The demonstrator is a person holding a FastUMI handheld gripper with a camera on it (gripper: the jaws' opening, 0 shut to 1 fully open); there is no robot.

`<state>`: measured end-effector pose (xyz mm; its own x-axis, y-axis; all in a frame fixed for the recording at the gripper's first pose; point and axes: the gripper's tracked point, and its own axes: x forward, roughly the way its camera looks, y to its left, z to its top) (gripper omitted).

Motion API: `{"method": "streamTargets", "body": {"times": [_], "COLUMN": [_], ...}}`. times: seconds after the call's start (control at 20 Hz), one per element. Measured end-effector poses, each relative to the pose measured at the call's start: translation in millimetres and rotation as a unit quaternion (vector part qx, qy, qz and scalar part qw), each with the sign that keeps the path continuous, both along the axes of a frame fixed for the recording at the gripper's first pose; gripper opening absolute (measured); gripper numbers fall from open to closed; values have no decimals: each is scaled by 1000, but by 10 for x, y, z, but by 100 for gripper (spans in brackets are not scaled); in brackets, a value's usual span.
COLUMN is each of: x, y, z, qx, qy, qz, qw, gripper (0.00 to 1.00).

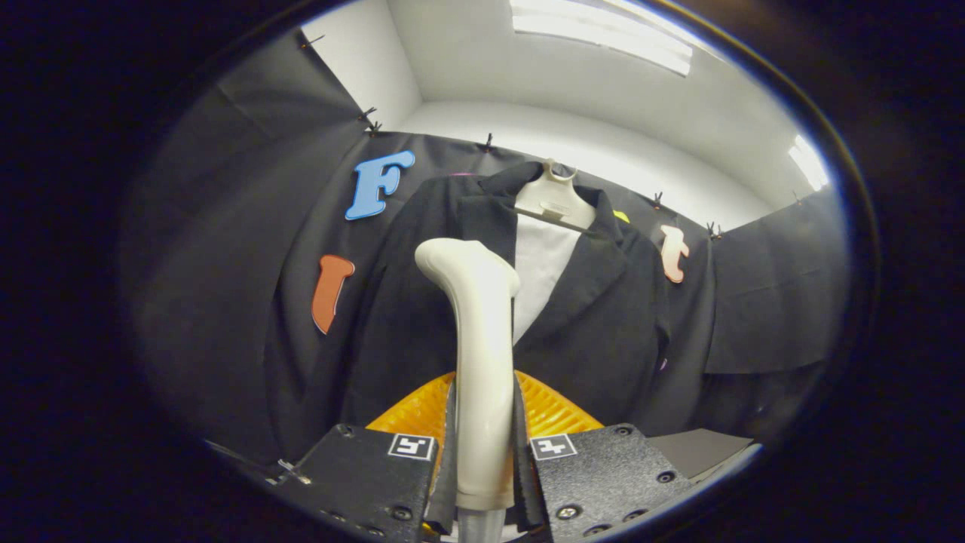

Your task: Iron the clothes twice with a garment steamer, once on the left side and once on the right side.

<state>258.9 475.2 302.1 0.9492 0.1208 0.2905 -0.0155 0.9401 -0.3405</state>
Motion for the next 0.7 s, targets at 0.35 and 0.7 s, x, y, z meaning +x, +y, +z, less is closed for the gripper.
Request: {"method": "streamTargets", "body": {"times": [0.35,0.7], "x": [-122,-240], "y": [-32,-108], "z": [-488,-1308], "qx": [-16,-28], "qy": [42,118], "qz": [-15,-24], "qw": [999,992], "gripper": [33,33]}}
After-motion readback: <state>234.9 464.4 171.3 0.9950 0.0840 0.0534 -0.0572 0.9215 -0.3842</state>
